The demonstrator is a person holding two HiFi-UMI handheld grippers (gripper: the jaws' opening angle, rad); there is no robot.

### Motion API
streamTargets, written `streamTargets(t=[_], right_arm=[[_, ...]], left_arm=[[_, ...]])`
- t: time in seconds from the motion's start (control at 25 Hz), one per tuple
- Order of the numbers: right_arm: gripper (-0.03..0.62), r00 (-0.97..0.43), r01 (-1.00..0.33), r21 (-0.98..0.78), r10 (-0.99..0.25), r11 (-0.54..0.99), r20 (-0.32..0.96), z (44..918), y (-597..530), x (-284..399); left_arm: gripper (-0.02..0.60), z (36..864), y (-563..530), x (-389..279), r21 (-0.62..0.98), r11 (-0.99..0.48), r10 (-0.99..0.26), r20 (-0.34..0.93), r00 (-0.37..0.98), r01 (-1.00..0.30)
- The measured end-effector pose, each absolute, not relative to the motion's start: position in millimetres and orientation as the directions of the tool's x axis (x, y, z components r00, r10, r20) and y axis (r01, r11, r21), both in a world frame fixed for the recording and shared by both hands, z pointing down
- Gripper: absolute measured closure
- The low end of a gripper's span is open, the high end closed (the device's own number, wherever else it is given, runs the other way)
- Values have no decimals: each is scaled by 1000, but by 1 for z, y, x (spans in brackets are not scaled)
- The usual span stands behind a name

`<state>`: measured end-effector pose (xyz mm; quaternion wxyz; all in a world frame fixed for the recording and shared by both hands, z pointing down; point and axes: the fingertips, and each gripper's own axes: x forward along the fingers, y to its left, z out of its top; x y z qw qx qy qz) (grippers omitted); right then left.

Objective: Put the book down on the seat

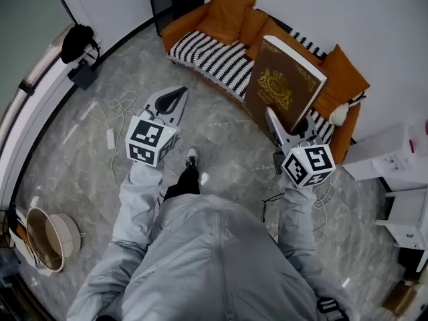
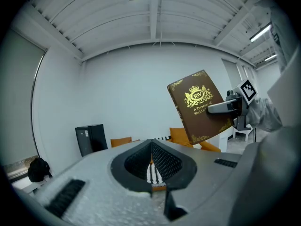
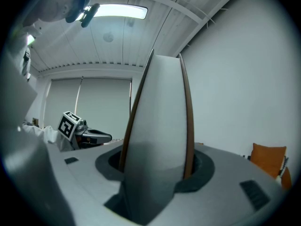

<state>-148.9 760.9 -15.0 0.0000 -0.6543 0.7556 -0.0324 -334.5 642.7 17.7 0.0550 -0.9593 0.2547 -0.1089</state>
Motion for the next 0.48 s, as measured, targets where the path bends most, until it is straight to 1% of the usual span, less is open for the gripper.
streamTargets(t=[0.48], right_arm=[[347, -117, -992, -49, -991, 114, 62, 3, 722, -117]], left_arm=[[557, 40, 596, -301, -140, -878, -478, 186, 858, -458]])
